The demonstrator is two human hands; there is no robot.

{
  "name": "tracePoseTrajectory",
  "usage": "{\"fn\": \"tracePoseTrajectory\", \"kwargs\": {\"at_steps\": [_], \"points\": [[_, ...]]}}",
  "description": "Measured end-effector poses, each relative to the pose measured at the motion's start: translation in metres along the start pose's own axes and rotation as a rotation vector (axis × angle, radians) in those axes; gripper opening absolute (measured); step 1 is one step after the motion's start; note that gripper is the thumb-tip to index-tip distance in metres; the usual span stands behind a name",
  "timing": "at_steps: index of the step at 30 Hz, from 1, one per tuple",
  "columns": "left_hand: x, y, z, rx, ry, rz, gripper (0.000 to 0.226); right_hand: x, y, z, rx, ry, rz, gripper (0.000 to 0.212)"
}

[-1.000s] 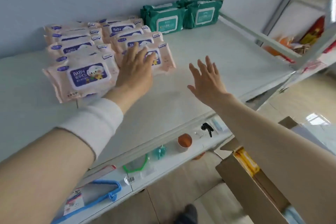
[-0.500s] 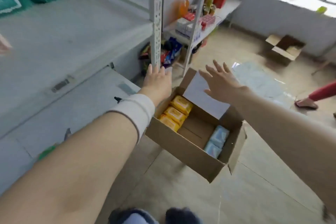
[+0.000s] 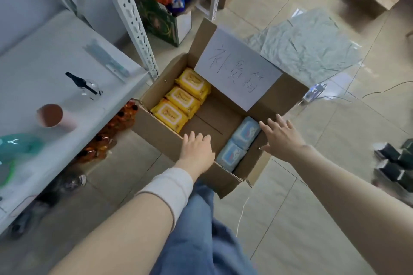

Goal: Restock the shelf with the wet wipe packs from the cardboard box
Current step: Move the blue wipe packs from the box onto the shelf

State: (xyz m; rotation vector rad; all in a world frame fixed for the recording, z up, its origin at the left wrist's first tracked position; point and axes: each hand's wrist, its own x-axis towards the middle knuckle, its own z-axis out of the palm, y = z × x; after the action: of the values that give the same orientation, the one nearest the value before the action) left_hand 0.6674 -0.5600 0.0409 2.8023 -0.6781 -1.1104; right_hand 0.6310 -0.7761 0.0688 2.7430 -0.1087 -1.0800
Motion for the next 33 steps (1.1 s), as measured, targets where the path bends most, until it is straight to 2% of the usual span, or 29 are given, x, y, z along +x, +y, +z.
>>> {"fn": "tracePoseTrajectory", "kwargs": {"at_steps": [5, 9, 14, 17, 21, 24, 27, 30, 33], "points": [[0.034, 0.019, 0.044, -0.104, -0.225, -0.079, 0.057, 0.047, 0.015, 0.04, 0.054, -0.156, -0.073, 0.077], [0.063, 0.036, 0.053, -0.212, -0.274, -0.158, 0.058, 0.074, 0.037, 0.053, 0.072, -0.236, -0.12, 0.082], [0.116, 0.057, 0.082, -0.342, -0.296, -0.22, 0.059, 0.156, 0.059, 0.087, -0.005, -0.281, -0.21, 0.086], [0.149, 0.068, 0.123, -0.37, -0.378, -0.319, 0.059, 0.211, 0.056, 0.119, -0.101, -0.314, -0.291, 0.084], [0.191, 0.08, 0.189, -0.516, -0.477, -0.462, 0.072, 0.272, 0.047, 0.157, -0.272, -0.225, -0.458, 0.072], [0.223, 0.09, 0.227, -0.599, -0.426, -0.55, 0.074, 0.311, 0.041, 0.175, -0.366, -0.198, -0.495, 0.08], [0.246, 0.083, 0.248, -0.397, -0.24, -0.659, 0.072, 0.343, 0.037, 0.188, -0.419, -0.231, -0.549, 0.096], [0.262, 0.062, 0.259, -0.392, -0.334, -0.631, 0.082, 0.362, 0.032, 0.189, -0.467, -0.282, -0.636, 0.104], [0.274, 0.047, 0.256, -0.457, -0.482, -0.53, 0.092, 0.367, 0.027, 0.18, -0.563, -0.317, -0.686, 0.098]]}}
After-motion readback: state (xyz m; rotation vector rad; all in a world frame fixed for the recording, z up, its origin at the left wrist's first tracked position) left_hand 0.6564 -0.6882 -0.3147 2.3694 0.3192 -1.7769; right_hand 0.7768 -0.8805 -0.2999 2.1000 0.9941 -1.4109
